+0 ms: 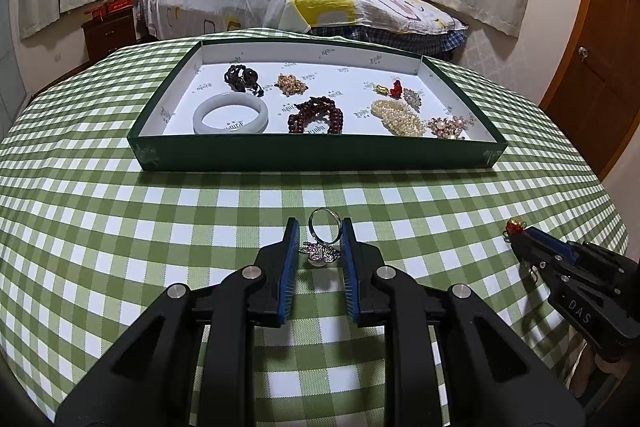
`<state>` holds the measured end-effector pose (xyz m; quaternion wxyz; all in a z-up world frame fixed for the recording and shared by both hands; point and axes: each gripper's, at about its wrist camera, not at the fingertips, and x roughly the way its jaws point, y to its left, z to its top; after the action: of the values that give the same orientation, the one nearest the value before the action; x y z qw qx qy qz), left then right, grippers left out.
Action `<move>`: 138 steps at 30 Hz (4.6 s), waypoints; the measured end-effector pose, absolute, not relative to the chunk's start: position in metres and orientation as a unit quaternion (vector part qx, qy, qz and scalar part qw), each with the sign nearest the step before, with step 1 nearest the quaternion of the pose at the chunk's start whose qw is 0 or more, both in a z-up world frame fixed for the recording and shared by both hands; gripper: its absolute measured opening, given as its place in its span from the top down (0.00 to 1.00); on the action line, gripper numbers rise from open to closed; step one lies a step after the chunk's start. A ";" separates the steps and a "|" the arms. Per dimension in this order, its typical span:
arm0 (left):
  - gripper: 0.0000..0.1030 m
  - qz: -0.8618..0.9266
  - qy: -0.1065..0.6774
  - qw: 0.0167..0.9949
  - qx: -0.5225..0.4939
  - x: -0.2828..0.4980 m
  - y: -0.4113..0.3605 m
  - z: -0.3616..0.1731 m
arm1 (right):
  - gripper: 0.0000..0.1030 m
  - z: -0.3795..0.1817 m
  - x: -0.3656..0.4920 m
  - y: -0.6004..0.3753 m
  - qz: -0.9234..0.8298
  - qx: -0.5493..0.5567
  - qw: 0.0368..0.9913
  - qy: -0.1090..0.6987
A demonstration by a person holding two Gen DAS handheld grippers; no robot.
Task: Organize jewelry
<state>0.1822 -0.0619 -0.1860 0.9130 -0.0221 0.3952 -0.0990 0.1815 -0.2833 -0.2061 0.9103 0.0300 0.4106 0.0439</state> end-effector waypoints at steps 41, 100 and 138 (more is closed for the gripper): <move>0.80 -0.115 0.381 0.917 -0.014 0.355 -0.112 -0.167 | 0.89 -0.172 0.348 -0.275 0.070 0.034 0.935 0.347; 0.05 0.017 0.288 0.957 -0.018 0.132 -0.022 -0.045 | 0.24 -0.068 0.165 -0.255 0.062 0.013 0.959 0.277; 0.04 0.029 0.231 0.972 -0.036 0.062 -0.004 0.004 | 0.23 -0.026 0.106 -0.254 0.062 -0.001 0.975 0.216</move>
<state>0.0619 -0.0040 0.0043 0.9718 -0.0360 0.2313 0.0293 0.1057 -0.2538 -0.0262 0.9745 -0.0006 0.2155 0.0619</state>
